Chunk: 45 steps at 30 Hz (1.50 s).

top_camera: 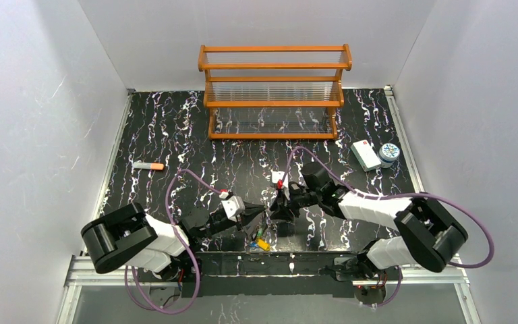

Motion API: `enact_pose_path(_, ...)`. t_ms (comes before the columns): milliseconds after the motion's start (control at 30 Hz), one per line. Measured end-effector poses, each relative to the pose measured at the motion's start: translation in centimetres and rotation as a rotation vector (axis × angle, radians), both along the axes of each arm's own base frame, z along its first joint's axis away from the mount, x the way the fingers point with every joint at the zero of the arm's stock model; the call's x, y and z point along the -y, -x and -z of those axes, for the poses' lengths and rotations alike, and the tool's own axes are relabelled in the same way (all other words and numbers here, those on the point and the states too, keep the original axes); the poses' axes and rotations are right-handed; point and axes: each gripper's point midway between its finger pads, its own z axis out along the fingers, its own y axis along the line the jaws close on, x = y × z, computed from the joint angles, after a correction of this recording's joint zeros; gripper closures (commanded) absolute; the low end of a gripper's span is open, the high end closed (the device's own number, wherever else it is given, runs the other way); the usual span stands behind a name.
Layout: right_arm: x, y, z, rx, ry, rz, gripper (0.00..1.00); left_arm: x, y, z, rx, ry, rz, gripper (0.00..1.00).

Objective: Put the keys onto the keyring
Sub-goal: Adjust the key on the keyring.

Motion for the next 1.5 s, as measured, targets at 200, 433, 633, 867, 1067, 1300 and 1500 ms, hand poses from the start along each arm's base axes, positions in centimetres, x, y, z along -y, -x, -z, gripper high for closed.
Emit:
enact_pose_path(200, 1.0, -0.6, -2.1, 0.107, -0.039, 0.066, 0.48, -0.4, -0.1, -0.4, 0.009, 0.014, -0.016, 1.0)
enact_pose_path(433, 0.6, -0.2, -5.6, 0.202, -0.161, 0.035, 0.53, -0.4, -0.1, -0.5, 0.01, 0.017, -0.019, 1.0)
enact_pose_path(633, 0.1, 0.4, -6.0, 0.197, -0.195, -0.014, 0.58, -0.4, -0.1, -0.5, 0.008, 0.018, -0.018, 1.0)
enact_pose_path(867, -0.2, 0.9, -4.9, 0.152, -0.183, -0.053, 0.61, -0.4, -0.1, -0.5, 0.004, 0.019, -0.017, 1.0)
enact_pose_path(1067, -0.6, 0.5, -5.1, 0.151, -0.189, -0.054, 0.62, -0.3, 0.0, -0.5, 0.004, 0.019, -0.014, 1.0)
enact_pose_path(1300, -1.4, -0.5, -5.3, 0.144, -0.189, -0.035, 0.64, -0.4, -0.1, -0.5, 0.003, 0.02, -0.018, 1.0)
enact_pose_path(1500, -1.3, -1.9, -4.9, 0.143, -0.154, 0.048, 0.32, -0.9, -1.3, -0.3, -0.003, 0.017, -0.092, 1.0)
